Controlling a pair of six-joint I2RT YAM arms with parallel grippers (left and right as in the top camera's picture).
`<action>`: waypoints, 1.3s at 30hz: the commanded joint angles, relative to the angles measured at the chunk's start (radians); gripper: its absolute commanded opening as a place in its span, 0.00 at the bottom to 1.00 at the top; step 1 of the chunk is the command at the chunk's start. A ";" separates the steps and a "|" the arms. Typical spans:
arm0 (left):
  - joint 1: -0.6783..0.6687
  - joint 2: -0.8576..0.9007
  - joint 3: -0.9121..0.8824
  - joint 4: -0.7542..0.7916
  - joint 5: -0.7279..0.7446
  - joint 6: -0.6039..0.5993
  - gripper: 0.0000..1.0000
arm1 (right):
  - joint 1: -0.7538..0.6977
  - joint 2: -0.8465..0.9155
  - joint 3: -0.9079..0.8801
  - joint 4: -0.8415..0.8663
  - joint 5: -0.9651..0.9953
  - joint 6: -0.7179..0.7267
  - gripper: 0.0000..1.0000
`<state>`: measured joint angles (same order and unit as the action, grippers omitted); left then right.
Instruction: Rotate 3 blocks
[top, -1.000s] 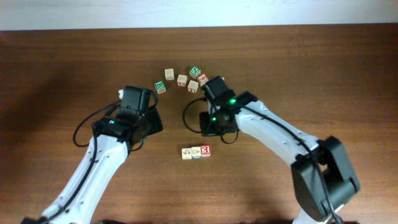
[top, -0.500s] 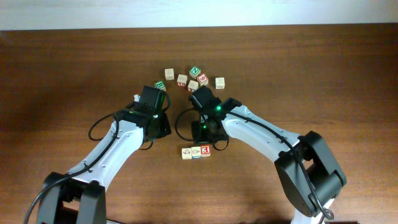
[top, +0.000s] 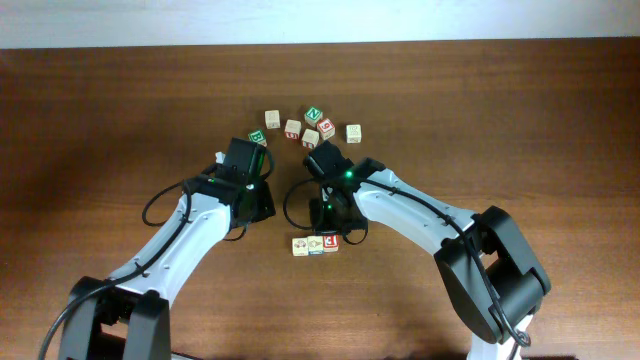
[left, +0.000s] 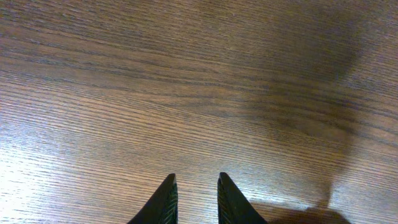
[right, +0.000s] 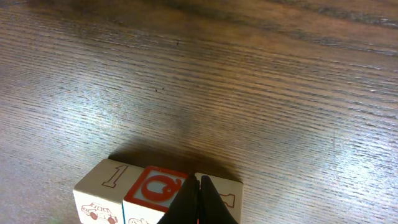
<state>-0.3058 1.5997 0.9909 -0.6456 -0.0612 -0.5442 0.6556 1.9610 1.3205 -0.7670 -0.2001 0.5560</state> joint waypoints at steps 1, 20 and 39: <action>-0.002 0.006 -0.008 0.003 -0.014 -0.013 0.20 | 0.005 0.009 0.003 -0.003 0.001 0.010 0.04; -0.002 0.006 -0.008 0.006 -0.014 -0.013 0.21 | 0.005 0.009 0.003 -0.011 -0.003 0.010 0.04; -0.002 -0.151 -0.006 -0.010 -0.014 0.022 0.25 | -0.214 -0.357 0.042 -0.143 -0.002 -0.108 0.06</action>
<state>-0.3058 1.5631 0.9905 -0.6437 -0.0620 -0.5426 0.4755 1.6867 1.3430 -0.8795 -0.2035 0.4915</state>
